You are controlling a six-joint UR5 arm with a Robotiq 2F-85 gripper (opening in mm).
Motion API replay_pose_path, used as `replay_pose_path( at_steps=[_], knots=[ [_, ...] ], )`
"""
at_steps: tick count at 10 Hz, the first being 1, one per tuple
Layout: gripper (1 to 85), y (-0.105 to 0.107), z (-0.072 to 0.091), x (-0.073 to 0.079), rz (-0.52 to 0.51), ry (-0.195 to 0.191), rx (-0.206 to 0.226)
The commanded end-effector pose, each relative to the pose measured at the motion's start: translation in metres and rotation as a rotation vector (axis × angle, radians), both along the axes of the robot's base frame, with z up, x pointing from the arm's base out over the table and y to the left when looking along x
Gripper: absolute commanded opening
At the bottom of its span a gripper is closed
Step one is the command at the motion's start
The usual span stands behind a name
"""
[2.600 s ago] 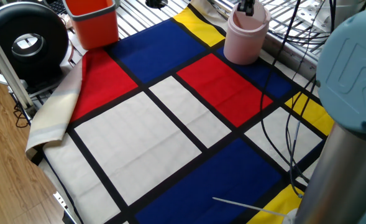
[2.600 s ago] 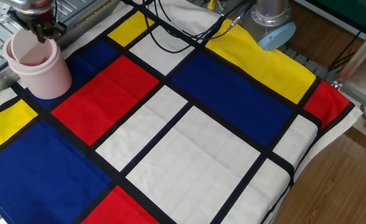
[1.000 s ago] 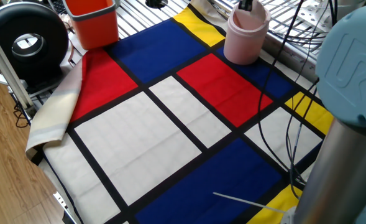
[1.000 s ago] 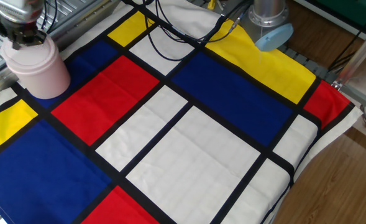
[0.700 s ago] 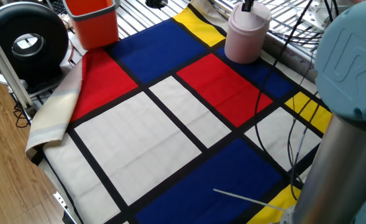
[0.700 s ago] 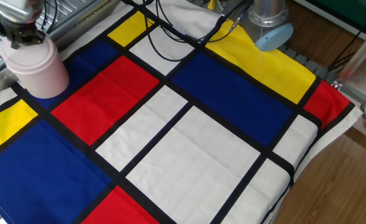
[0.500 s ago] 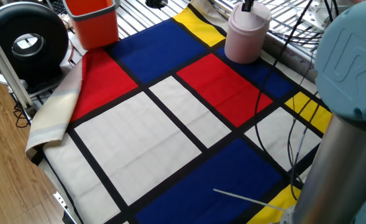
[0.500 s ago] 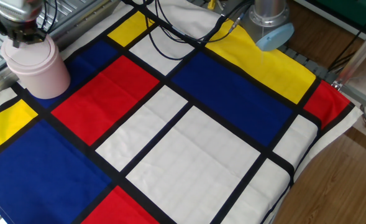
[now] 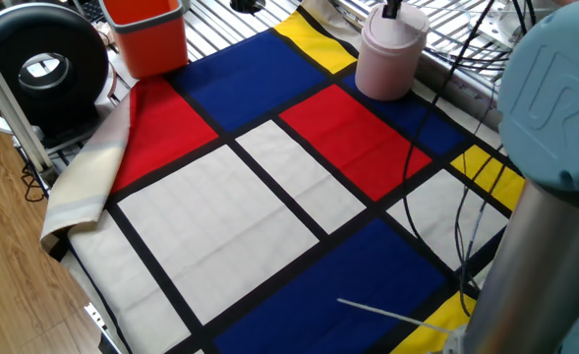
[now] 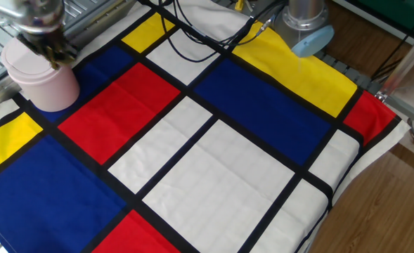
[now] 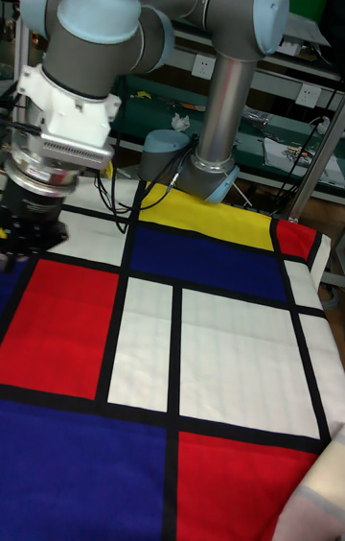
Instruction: Put the garbage in the trash can
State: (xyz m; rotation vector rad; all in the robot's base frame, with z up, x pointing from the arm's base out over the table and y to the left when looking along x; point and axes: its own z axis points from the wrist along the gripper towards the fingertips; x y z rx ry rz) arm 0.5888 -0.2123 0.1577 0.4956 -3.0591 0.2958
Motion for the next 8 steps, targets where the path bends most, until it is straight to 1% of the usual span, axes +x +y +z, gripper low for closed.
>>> replay_pose_path(
  at_steps=[1, 2, 3, 4, 5, 6, 7, 8],
  knots=[
    [1.0, 0.057, -0.005, -0.003, -0.145, 0.014, 0.088],
    [1.0, 0.084, -0.006, 0.005, -0.185, -0.016, 0.142],
    [1.0, 0.107, 0.000, 0.013, -0.227, -0.041, 0.172],
    [1.0, 0.129, 0.010, 0.024, -0.278, -0.066, 0.201],
    [1.0, 0.150, 0.014, 0.035, -0.312, -0.099, 0.242],
    [1.0, 0.164, 0.012, 0.044, -0.332, -0.140, 0.262],
    [1.0, 0.181, 0.009, 0.056, -0.362, -0.188, 0.303],
    [1.0, 0.187, 0.003, 0.060, -0.376, -0.203, 0.307]
  ],
)
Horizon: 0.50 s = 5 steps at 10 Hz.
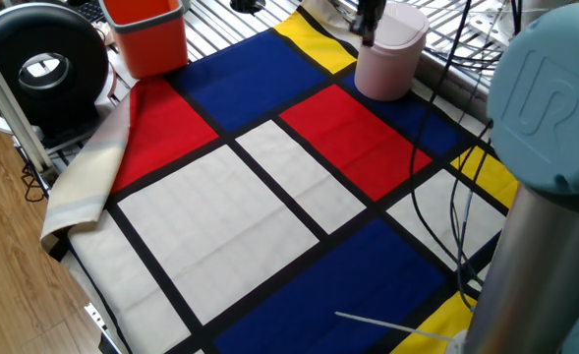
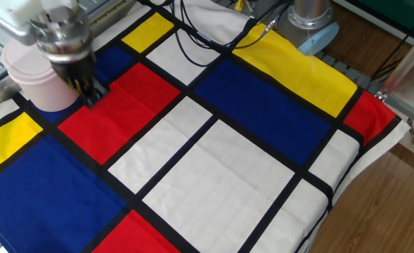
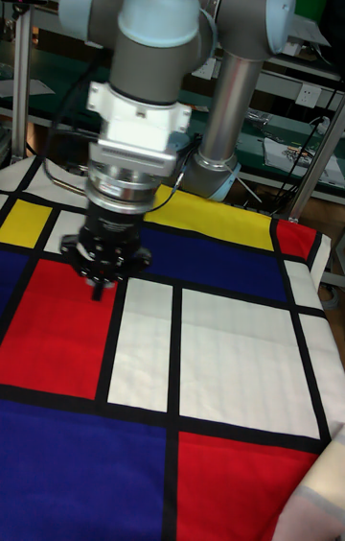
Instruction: Put the garbage in the trash can
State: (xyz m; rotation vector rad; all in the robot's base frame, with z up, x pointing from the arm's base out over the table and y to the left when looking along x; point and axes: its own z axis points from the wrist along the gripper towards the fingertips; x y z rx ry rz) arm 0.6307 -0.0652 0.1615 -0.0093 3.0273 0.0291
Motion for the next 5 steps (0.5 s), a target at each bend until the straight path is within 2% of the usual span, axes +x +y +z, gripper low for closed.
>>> replay_pose_path(
  at_steps=[1, 3, 5],
  knots=[
    [1.0, 0.041, -0.006, 0.025, -0.081, -0.079, 0.067],
    [1.0, 0.040, -0.017, 0.032, -0.065, -0.080, 0.048],
    [1.0, 0.030, -0.024, 0.029, -0.033, -0.063, 0.030]
  ],
)
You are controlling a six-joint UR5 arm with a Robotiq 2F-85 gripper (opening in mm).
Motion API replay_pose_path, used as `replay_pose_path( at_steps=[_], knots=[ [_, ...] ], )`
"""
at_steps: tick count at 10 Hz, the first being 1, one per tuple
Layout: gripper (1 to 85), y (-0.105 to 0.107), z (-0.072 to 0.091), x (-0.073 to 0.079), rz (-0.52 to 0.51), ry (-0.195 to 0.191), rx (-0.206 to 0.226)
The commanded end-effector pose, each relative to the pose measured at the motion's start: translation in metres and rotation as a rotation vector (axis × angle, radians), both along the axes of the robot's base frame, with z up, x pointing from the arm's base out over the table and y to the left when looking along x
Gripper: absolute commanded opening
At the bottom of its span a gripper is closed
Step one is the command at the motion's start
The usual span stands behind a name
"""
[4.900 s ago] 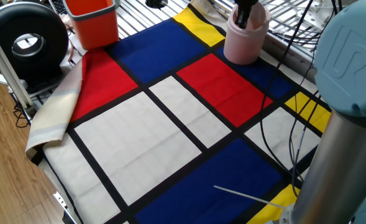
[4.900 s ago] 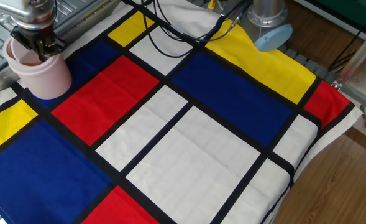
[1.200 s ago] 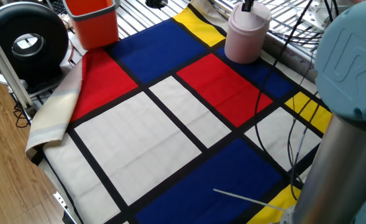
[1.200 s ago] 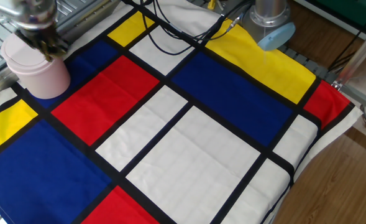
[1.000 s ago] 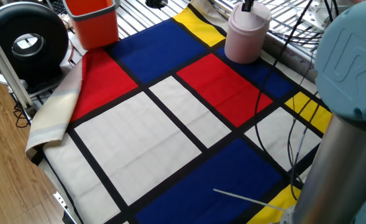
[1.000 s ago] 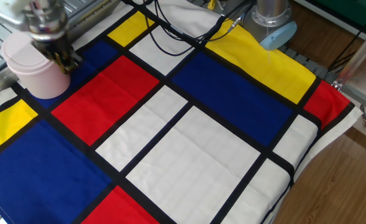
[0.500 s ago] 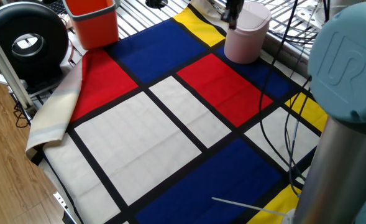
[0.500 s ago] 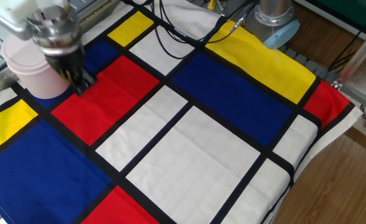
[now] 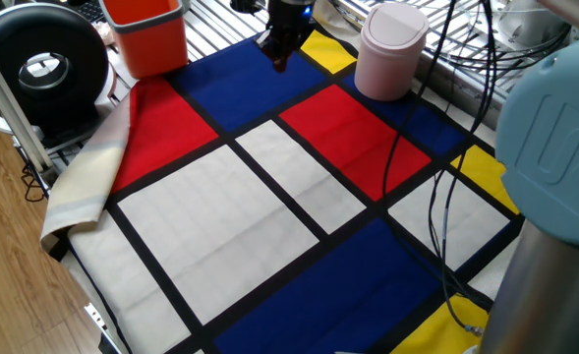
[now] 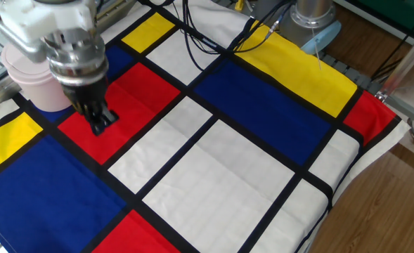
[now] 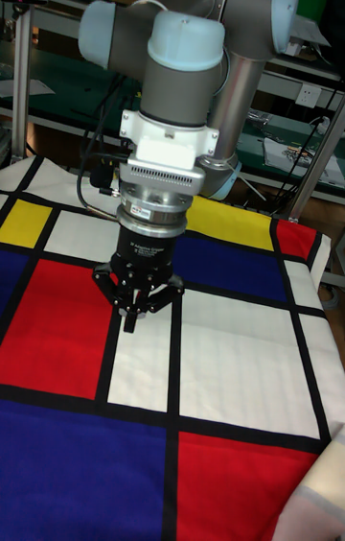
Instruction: Put the garbage in the trash can
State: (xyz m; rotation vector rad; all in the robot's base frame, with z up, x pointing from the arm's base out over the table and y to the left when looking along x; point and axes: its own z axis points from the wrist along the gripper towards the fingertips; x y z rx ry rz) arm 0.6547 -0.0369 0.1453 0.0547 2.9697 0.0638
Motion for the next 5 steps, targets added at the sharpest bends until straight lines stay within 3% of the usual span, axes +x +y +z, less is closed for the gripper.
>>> replay_pose_path(
  at_steps=[1, 5],
  knots=[
    [1.0, 0.0000, -0.0111, 0.0036, 0.017, -0.004, -0.001],
    [1.0, 0.0013, -0.0154, 0.0034, 0.006, 0.000, -0.003]
  ],
)
